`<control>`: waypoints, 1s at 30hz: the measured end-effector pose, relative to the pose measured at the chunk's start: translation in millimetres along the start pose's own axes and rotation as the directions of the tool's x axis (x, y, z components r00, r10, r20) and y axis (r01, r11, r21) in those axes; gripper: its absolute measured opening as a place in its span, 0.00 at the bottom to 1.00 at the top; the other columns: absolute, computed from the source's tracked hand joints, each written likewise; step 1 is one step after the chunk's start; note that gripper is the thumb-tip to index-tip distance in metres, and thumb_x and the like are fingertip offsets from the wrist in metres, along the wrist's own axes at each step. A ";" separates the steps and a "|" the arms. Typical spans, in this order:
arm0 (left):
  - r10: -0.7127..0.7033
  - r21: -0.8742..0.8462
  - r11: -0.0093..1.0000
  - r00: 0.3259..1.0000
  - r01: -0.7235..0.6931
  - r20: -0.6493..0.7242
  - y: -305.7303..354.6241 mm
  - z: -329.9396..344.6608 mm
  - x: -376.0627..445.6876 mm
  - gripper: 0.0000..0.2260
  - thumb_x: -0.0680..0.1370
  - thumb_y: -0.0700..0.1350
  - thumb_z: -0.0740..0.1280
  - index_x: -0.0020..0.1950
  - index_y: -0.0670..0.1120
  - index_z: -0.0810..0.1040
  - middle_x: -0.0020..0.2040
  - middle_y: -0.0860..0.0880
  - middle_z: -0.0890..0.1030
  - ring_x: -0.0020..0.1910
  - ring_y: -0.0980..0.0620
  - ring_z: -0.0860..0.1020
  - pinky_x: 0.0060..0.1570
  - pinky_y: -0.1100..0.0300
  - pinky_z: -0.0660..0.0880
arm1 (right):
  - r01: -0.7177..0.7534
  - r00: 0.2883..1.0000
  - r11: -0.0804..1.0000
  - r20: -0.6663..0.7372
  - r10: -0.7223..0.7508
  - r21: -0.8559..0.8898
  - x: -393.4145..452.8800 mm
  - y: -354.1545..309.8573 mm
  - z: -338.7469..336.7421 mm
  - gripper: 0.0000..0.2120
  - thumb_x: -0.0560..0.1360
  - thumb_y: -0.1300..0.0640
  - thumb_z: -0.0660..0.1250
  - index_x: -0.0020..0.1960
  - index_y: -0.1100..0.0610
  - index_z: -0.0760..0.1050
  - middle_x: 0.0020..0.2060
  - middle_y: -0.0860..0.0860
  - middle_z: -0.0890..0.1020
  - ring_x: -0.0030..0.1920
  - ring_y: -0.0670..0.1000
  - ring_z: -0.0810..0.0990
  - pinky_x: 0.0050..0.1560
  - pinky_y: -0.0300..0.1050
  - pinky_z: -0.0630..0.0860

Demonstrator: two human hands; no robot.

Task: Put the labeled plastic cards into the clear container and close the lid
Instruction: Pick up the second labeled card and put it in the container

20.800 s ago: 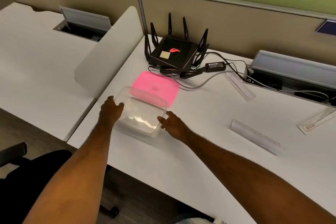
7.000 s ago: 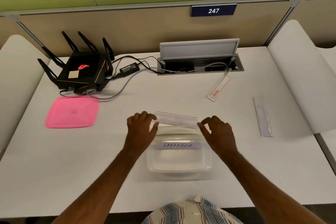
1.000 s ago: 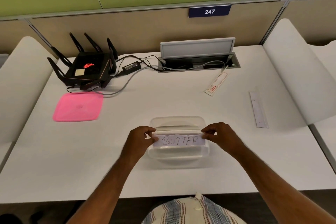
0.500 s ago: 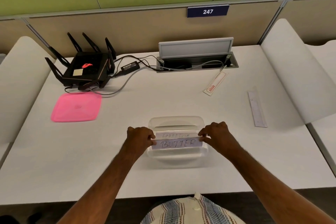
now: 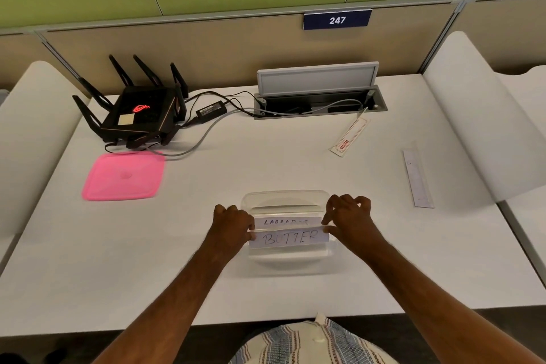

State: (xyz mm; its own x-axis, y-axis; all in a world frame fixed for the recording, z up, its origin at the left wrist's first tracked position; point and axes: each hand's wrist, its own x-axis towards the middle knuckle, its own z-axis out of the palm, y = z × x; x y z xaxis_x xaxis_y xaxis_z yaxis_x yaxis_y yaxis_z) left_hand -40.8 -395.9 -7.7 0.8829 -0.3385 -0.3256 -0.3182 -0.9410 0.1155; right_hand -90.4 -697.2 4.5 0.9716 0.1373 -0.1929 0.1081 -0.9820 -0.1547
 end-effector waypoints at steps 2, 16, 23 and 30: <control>0.011 0.015 1.000 1.000 -0.011 0.011 0.1 3.6 2.0 0.11 0.77 0.57 0.72 0.55 0.54 0.84 0.52 0.53 0.85 0.57 0.49 0.76 0.59 0.54 0.61 | 0.005 1.000 0.998 0.024 -0.003 -0.062 2.3 -4.9 0.0 0.06 0.73 0.48 0.75 0.49 0.46 0.85 0.51 0.45 0.78 0.56 0.51 0.76 0.58 0.53 0.61; 0.131 0.267 0.954 0.991 -0.137 0.040 15.6 13.2 4.8 0.08 0.81 0.47 0.69 0.57 0.48 0.83 0.54 0.49 0.83 0.58 0.45 0.74 0.54 0.53 0.61 | 0.089 0.992 0.944 0.109 -0.057 -0.319 3.9 -17.8 4.6 0.14 0.55 0.54 0.85 0.30 0.51 0.80 0.36 0.50 0.76 0.38 0.55 0.76 0.39 0.51 0.66; 0.159 0.296 0.941 0.986 -0.166 0.050 14.1 19.6 6.4 0.09 0.80 0.47 0.69 0.59 0.47 0.83 0.55 0.48 0.83 0.59 0.45 0.75 0.56 0.50 0.61 | 0.110 0.985 0.906 0.165 -0.046 -0.409 6.8 -21.0 7.2 0.08 0.63 0.58 0.80 0.35 0.52 0.81 0.41 0.50 0.76 0.43 0.55 0.74 0.42 0.51 0.58; 0.143 0.242 0.959 0.989 -0.148 0.039 10.4 21.1 10.3 0.09 0.80 0.46 0.70 0.58 0.47 0.83 0.54 0.49 0.82 0.58 0.45 0.73 0.54 0.52 0.62 | 0.109 0.981 0.910 0.193 -0.033 -0.400 6.1 -23.2 11.1 0.06 0.67 0.58 0.77 0.42 0.52 0.82 0.50 0.51 0.76 0.51 0.57 0.73 0.49 0.54 0.64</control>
State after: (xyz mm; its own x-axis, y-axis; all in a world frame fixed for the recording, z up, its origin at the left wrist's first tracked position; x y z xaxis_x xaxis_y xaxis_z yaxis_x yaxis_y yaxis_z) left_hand -42.2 -409.2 -29.7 0.8144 -0.4691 -0.3416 -0.5193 -0.8519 -0.0680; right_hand -89.3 -672.1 -3.9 0.9086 0.1920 -0.3710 0.2888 -0.9303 0.2260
